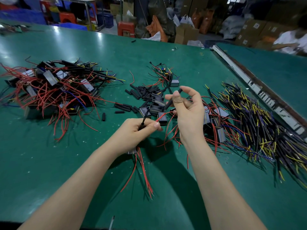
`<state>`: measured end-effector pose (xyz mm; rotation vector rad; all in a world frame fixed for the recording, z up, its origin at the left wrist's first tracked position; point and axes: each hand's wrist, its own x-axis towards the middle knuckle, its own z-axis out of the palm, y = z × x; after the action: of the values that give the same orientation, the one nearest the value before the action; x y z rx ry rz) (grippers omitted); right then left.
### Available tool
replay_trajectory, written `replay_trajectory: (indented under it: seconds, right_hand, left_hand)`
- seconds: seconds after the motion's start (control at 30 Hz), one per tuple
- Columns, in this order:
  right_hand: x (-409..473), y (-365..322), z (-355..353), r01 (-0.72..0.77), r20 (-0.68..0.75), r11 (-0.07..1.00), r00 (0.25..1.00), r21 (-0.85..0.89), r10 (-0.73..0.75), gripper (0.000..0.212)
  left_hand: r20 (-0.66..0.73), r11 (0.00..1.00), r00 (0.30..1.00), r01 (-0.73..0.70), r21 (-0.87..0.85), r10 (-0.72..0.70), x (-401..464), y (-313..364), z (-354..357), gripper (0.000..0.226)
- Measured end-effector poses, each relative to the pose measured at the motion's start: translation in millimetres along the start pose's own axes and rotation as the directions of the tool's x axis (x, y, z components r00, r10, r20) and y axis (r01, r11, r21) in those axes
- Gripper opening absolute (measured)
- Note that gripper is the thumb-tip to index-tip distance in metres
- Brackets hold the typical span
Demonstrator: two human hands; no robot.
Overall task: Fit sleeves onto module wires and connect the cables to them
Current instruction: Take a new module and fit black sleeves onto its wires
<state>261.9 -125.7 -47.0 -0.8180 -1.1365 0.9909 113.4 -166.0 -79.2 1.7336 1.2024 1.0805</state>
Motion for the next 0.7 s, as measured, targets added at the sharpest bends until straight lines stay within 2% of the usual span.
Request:
replay_trajectory:
  seconds: [0.2, 0.33, 0.47, 0.7]
  right_hand:
    - [4, 1, -6, -0.081, 0.055, 0.995, 0.995, -0.066, 0.085, 0.01]
    - [9, 6, -13, -0.192, 0.097, 0.971, 0.974, -0.144, 0.207, 0.009]
    - [11, 7, -15, -0.216, 0.087, 0.971, 0.97, -0.106, 0.225, 0.009]
    - [8, 7, -12, -0.257, 0.067, 0.966, 0.964, -0.007, 0.257, 0.008]
  left_hand:
    - [0.004, 1.0, 1.0, -0.016, 0.024, 0.016, -1, 3, 1, 0.019]
    - [-0.076, 0.999, 0.997, -0.006, 0.036, 0.008, 1, -1, 2, 0.016]
    - [-0.173, 1.0, 0.985, 0.0, 0.016, 0.003, 2, -3, 3, 0.018]
    - [-0.221, 1.0, 0.975, -0.01, 0.003, 0.011, 2, -3, 2, 0.02]
